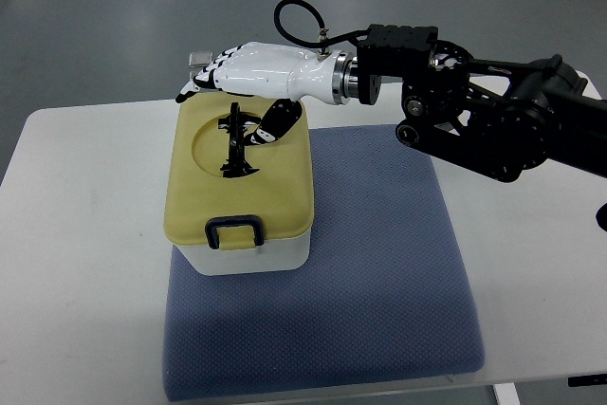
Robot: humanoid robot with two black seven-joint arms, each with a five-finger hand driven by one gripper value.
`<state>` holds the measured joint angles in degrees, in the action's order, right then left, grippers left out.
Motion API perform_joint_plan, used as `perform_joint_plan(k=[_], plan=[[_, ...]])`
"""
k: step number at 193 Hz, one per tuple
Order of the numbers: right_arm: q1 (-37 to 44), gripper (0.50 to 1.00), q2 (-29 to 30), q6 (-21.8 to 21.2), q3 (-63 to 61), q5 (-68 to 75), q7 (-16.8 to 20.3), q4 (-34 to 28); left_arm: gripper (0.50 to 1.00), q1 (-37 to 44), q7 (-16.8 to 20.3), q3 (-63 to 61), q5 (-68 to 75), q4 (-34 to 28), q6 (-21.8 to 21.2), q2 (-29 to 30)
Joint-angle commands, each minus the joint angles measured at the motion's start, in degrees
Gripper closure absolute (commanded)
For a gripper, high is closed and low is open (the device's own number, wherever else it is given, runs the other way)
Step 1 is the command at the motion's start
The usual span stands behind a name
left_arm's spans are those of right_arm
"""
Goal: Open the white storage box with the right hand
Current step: 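Lower the right hand onto the black handle and close fingers around it, then lift the yellow lid up off the white box with the right hand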
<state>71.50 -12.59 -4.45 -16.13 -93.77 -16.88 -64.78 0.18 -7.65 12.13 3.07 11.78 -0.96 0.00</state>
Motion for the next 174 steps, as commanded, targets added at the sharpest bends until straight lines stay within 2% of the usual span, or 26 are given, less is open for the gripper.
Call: perform_joint_plan(k=[1, 13, 22, 36, 45, 132, 146, 174], plan=[[-0.13, 0.732, 0.11, 0.49, 0.05, -0.01, 0.0, 0.0, 0.5, 0.08, 0.0, 0.0, 0.0, -0.09, 0.0, 0.0], [-0.31, 0.744, 0.11, 0.49, 0.05, -0.01, 0.0, 0.0, 0.5, 0.09, 0.0, 0.0, 0.0, -0.09, 0.0, 0.0], [-0.4, 0.773, 0.2, 0.49, 0.05, -0.01, 0.0, 0.0, 0.5, 0.09, 0.0, 0.0, 0.0, -0.09, 0.0, 0.0], [-0.48, 0.781, 0.64, 0.49, 0.13, -0.01, 0.0, 0.0, 0.5, 0.09, 0.0, 0.0, 0.0, -0.09, 0.0, 0.0], [-0.75, 0.807, 0.99, 0.49, 0.4, -0.01, 0.0, 0.0, 0.5, 0.0, 0.0, 0.0, 0.0, -0.09, 0.0, 0.0], [-1.63, 0.826, 2.13, 0.58, 0.4, -0.45, 0.0, 0.88, 0.5, 0.17, 0.0, 0.0, 0.0, -0.17, 0.0, 0.0], [-1.63, 0.859, 2.13, 0.58, 0.4, -0.45, 0.0, 0.88, 0.5, 0.17, 0.0, 0.0, 0.0, -0.17, 0.0, 0.0], [-1.89, 0.989, 2.22, 0.58, 0.48, -0.62, 0.0, 0.88, 0.5, 0.17, 0.0, 0.0, 0.0, -0.17, 0.0, 0.0]])
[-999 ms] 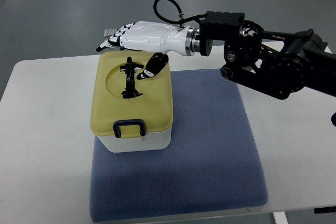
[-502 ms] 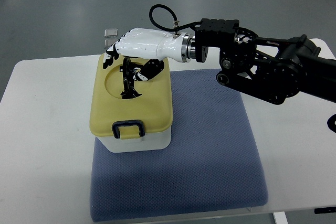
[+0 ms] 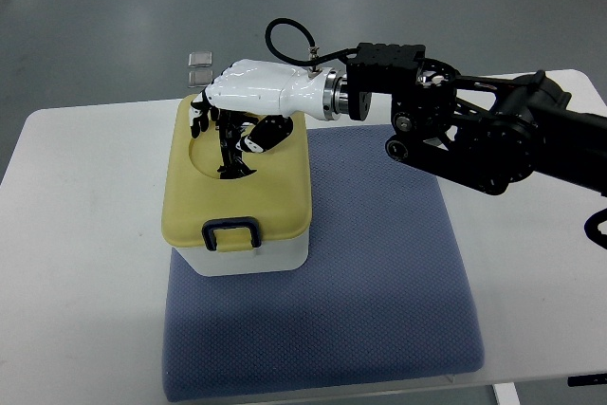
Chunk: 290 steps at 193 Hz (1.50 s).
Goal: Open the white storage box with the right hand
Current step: 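Lift the yellow lid up off the white box with the right hand, then carry the lid beside the box and lower it onto the mat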
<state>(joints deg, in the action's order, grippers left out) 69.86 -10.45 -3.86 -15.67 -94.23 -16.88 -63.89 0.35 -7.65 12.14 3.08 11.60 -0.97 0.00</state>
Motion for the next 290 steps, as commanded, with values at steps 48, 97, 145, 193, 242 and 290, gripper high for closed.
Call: perform_joint_plan(k=[48, 97, 145, 193, 242, 290], plan=[[-0.25, 1.0, -0.09, 0.0, -0.15, -0.34, -0.09, 0.0, 0.5, 0.09, 0.0, 0.07, 0.0, -0.08, 0.0, 0.0], [0.63, 1.0, -0.88, 0.0, -1.03, -0.17, -0.26, -0.09, 0.5, 0.09, 0.0, 0.07, 0.0, -0.09, 0.0, 0.0], [4.5, 1.0, -3.17, -0.09, -1.29, 0.62, -1.49, -0.62, 0.5, 0.09, 0.0, -0.02, 0.0, -0.17, -0.09, 0.0], [7.48, 1.0, -9.58, -0.62, -3.31, 1.41, -3.16, -1.94, 0.5, 0.09, 0.0, -0.02, 0.0, -0.08, 0.0, 0.0], [8.01, 1.0, -20.66, -0.71, -3.31, 1.77, -7.03, -2.99, 0.5, 0.09, 0.0, -0.02, 0.0, 0.09, 0.0, 0.0], [3.8, 1.0, -30.68, -0.62, -2.43, 2.03, -10.81, -2.9, 0.5, 0.09, 0.0, -0.1, 0.0, 0.09, 0.0, 0.0]])
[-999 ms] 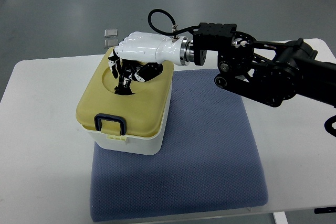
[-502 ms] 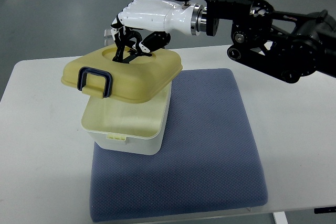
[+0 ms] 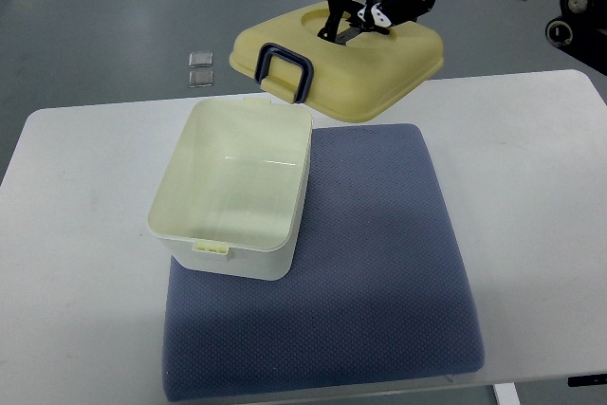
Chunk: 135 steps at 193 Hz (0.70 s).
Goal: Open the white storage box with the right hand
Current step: 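Carry the lid beside the box and lower it onto the mat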
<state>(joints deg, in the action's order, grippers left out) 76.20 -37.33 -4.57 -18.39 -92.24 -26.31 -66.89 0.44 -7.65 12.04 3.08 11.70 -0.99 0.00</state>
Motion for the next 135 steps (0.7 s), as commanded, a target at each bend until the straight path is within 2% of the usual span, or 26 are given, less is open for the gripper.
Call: perform_joint_plan(k=[1, 55, 92, 135], plan=[[-2.54, 1.0, -3.81, 0.09, 0.29, 0.04, -1.38, 0.09, 0.5, 0.0, 0.0, 0.0, 0.0, -0.01, 0.02, 0.0], [-12.03, 1.0, -9.69, 0.97, 0.38, -0.48, -3.84, 0.18, 0.5, 0.09, 0.0, -0.09, 0.0, 0.08, 0.02, 0.0], [-18.36, 1.0, -9.26, 5.53, 3.19, -0.84, -4.1, 0.62, 0.5, 0.09, 0.0, -0.18, 0.0, 0.08, 0.02, 0.0], [-19.07, 1.0, -8.29, 10.28, 9.08, -0.84, -4.1, 0.62, 0.5, 0.17, 0.0, -0.35, 0.0, -0.1, 0.02, 0.0]])
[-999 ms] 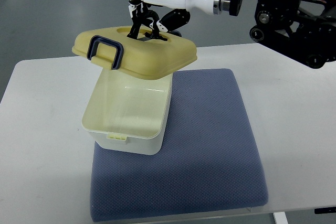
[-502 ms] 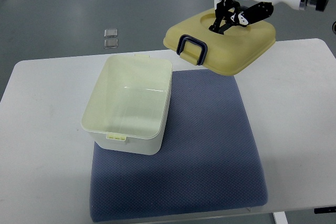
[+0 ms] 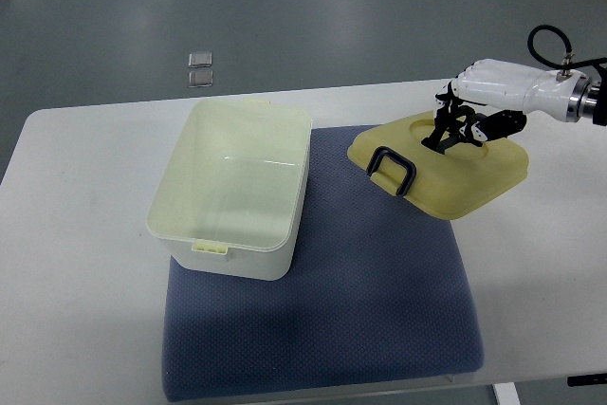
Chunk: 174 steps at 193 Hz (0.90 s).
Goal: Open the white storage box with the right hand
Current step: 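Carry the lid beside the box and lower it onto the mat, then open the right hand and release the black handle, withdrawing upward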
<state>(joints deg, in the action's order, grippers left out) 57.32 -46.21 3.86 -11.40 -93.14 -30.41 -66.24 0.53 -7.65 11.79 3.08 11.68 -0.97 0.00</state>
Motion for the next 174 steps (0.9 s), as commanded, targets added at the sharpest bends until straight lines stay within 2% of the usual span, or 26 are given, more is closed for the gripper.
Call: perform_joint_plan(k=[1, 75, 113, 115, 116, 117, 118, 119, 120, 122, 123, 124, 125, 126, 127, 131, 143, 174], plan=[[-0.19, 1.0, 0.6, 1.85, 2.08, 0.07, 0.0, -0.03, 0.5, 0.09, 0.0, -0.1, 0.0, -0.08, 0.0, 0.0], [-2.39, 1.0, 6.13, 2.29, 2.17, 0.33, 0.09, -0.65, 0.5, 0.0, 0.0, -0.18, 0.0, 0.1, 0.0, 0.0], [-4.41, 1.0, 7.01, 2.29, 2.0, 0.77, -0.17, -0.65, 0.5, 0.0, 0.0, -0.1, 0.0, -0.25, 0.0, 0.0], [-4.5, 0.981, 7.01, 2.2, 2.0, 0.77, -0.26, -0.65, 0.5, 0.0, 0.0, -0.1, 0.0, -0.25, 0.0, 0.0], [-4.58, 0.937, 7.01, 2.2, 2.08, 0.86, -0.26, -0.65, 0.5, 0.0, 0.0, -0.1, 0.0, -0.34, 0.0, 0.0], [-4.58, 0.936, 7.01, 2.2, 2.08, 0.86, -0.26, -0.65, 0.5, 0.0, 0.0, -0.1, 0.0, -0.34, 0.0, 0.0], [-4.67, 0.876, 7.01, 2.2, 2.0, 0.86, -0.35, -0.65, 0.5, 0.0, -0.09, -0.1, 0.0, -0.34, 0.0, 0.0], [-4.67, 0.875, 7.01, 2.2, 2.0, 0.86, -0.35, -0.65, 0.5, 0.0, -0.09, -0.1, 0.0, -0.34, 0.0, 0.0], [-4.76, 0.802, 7.1, 2.2, 2.0, 0.86, -0.44, -0.65, 0.5, 0.0, 0.0, -0.1, 0.0, -0.34, 0.0, 0.0], [-4.76, 0.801, 7.1, 2.2, 2.0, 0.86, -0.44, -0.65, 0.5, 0.0, 0.0, -0.1, 0.0, -0.34, 0.0, 0.0], [-4.76, 0.737, 7.19, 2.2, 2.0, 0.95, -0.44, -0.65, 0.5, 0.0, 0.0, -0.1, 0.0, -0.34, 0.0, 0.0], [-4.76, 0.736, 7.19, 2.2, 2.0, 0.95, -0.44, -0.65, 0.5, 0.0, 0.0, -0.1, 0.0, -0.34, 0.0, 0.0], [-4.85, 0.691, 7.19, 2.12, 2.0, 0.95, -0.52, -0.65, 0.5, 0.0, 0.0, -0.1, 0.0, -0.34, 0.0, 0.0], [-4.85, 0.691, 7.19, 2.12, 2.0, 0.95, -0.53, -0.65, 0.5, 0.0, 0.0, -0.1, 0.0, -0.34, 0.0, 0.0], [-4.93, 0.653, 7.28, 2.12, 2.0, 0.95, -0.53, -0.65, 0.5, 0.0, 0.0, -0.1, 0.0, -0.34, 0.0, 0.0], [-5.11, 0.613, 7.28, 2.03, 2.0, 0.95, -0.53, -0.65, 0.5, 0.0, 0.0, -0.1, 0.0, -0.34, 0.0, 0.0], [-5.81, 0.57, 7.37, 1.85, 2.17, 0.95, -0.53, -0.65, 0.5, 0.0, 0.0, -0.1, 0.0, -0.34, 0.0, 0.0], [-6.17, 0.568, 7.19, 1.68, 2.26, 1.03, -0.79, -0.73, 0.5, 0.0, 0.0, -0.18, 0.0, -0.17, 0.0, 0.0]])
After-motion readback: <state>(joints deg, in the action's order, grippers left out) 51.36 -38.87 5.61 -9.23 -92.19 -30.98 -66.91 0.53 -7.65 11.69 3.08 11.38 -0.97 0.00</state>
